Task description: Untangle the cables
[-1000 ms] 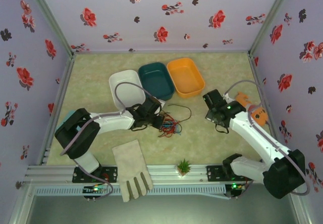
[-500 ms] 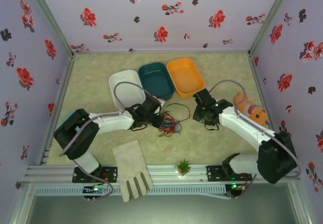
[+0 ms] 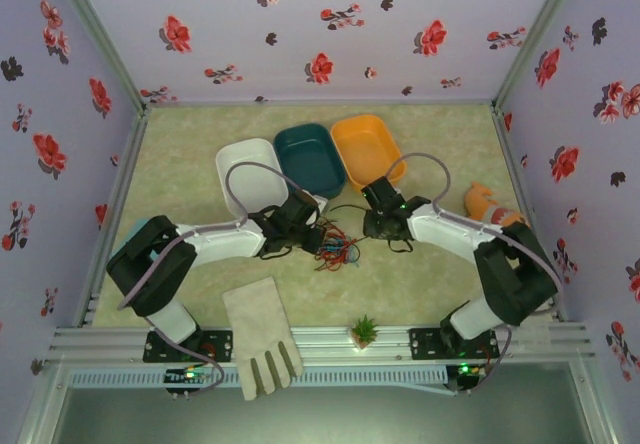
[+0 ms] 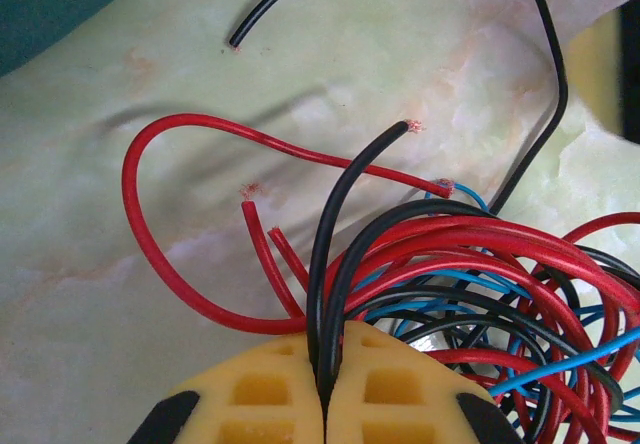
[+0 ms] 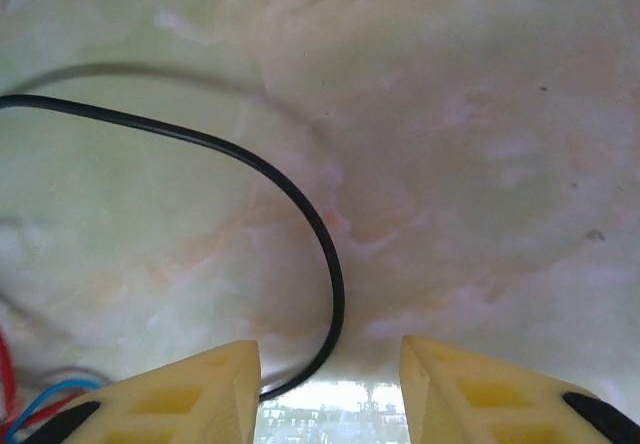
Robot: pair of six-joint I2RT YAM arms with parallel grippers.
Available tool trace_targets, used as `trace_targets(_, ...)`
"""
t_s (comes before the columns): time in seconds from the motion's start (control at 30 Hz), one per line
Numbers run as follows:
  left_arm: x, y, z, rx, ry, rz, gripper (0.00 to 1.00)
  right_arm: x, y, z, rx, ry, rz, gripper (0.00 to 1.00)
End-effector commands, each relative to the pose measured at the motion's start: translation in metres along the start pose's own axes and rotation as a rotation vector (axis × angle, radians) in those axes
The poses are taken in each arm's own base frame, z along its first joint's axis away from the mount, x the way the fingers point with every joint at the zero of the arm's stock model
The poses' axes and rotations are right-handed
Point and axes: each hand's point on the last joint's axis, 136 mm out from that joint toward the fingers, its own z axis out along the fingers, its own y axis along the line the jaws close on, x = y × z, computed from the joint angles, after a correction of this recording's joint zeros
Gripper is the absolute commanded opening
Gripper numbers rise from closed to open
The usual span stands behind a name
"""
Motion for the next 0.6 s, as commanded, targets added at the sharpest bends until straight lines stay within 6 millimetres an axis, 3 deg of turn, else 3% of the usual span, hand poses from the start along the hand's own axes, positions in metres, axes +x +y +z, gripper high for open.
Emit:
trace_targets(0.0, 0.000, 0.004, -0.002, -0.013, -0.002, 0.002, 0.03, -0.019, 0.003, 0.006, 0.037, -0.056, -0.058, 0.43)
trace_targets(0.27, -0.001, 0.003, -0.002, -0.010, 0.008, 0.011, 0.03, -0.026, 0.001, 0.021, 0.083, -0.064, -0.056, 0.43)
trace_targets(0.57, 0.001, -0.001, -0.003, 0.011, 0.022, 0.030, 0.00, -0.029, -0.010, 0.030, 0.170, -0.073, -0.018, 0.30)
